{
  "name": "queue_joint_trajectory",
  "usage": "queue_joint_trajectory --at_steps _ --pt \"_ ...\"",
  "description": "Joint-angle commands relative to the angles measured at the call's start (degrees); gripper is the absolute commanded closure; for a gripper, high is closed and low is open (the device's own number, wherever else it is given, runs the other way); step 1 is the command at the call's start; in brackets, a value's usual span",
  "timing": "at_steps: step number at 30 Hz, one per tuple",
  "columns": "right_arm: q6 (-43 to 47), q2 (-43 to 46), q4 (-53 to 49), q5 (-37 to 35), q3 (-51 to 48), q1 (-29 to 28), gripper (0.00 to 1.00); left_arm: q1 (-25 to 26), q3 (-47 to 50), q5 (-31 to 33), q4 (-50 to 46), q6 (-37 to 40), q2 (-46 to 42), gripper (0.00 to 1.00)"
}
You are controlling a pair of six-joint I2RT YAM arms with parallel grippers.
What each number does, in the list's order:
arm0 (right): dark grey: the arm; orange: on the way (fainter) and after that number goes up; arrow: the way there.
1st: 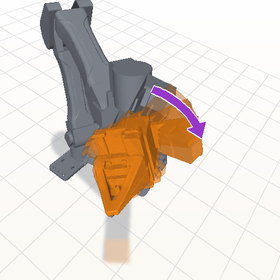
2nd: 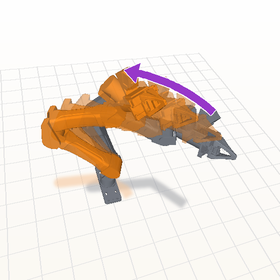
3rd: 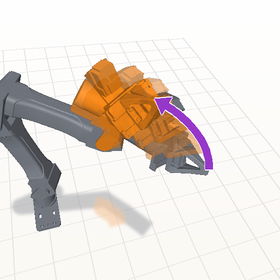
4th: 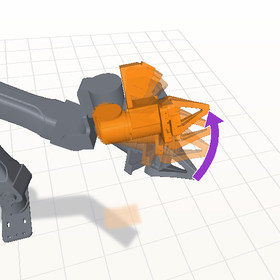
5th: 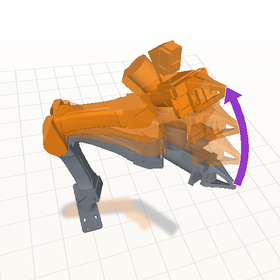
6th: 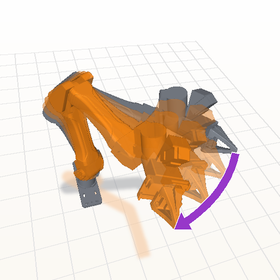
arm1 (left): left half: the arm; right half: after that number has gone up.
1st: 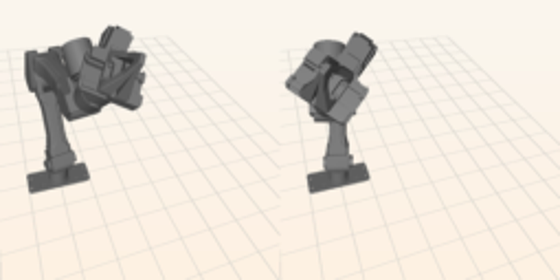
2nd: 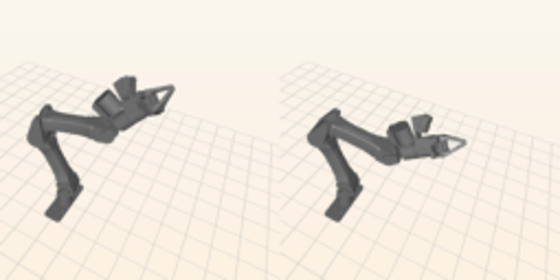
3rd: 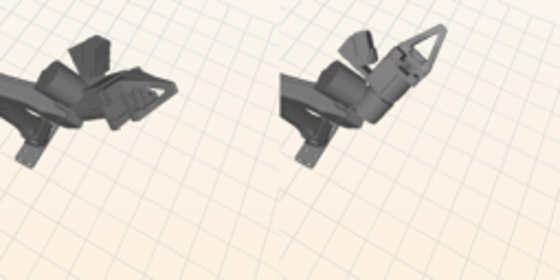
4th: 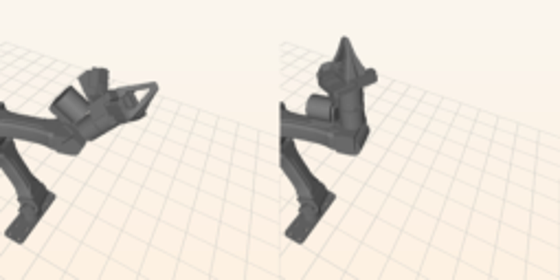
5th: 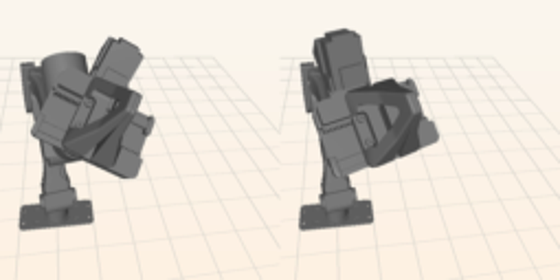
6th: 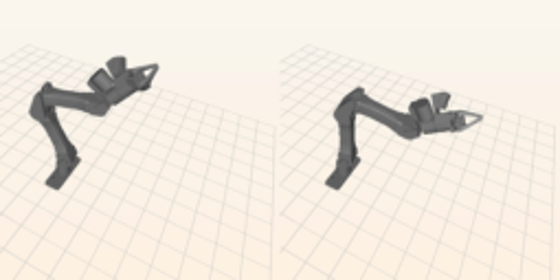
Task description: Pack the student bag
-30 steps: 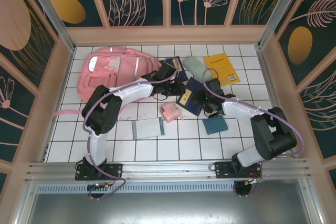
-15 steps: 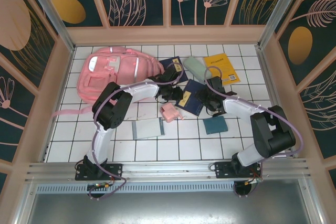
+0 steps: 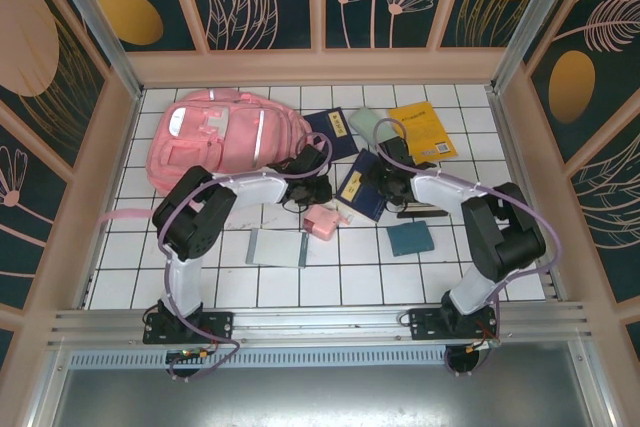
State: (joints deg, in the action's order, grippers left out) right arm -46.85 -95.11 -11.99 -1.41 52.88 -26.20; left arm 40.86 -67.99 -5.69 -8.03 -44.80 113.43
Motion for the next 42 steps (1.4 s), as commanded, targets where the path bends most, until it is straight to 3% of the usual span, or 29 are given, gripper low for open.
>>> queue_joint_trajectory --at_steps 1,8,16,21,32,42 --pt "0.09 -3.70 -4.08 -0.61 2.13 -0.94 0.29 -0.22 2.35 -0.35 -3.53 -2.71 -0.99 0.81" --pt "-0.69 -5.92 -4.80 -4.61 3.44 -1.06 0.26 -0.25 -4.62 1.49 -7.87 -0.13 -2.04 0.80" --pt "8.92 -12.29 -0.46 2.75 7.87 -3.84 0.30 -1.02 -9.51 6.04 -12.80 2.46 -5.01 0.78" --pt "11.30 -12.27 1.39 3.36 8.73 -4.58 0.30 -3.12 -11.38 3.99 -12.26 4.70 -3.76 0.73" --pt "2.35 1.53 5.57 4.22 -0.91 -3.71 0.26 -5.58 -23.59 -1.58 -9.61 12.66 7.58 0.61" --pt "-3.82 -0.55 14.83 9.09 -7.53 -1.21 0.26 -6.16 -29.23 0.05 -13.51 17.81 16.30 0.56"
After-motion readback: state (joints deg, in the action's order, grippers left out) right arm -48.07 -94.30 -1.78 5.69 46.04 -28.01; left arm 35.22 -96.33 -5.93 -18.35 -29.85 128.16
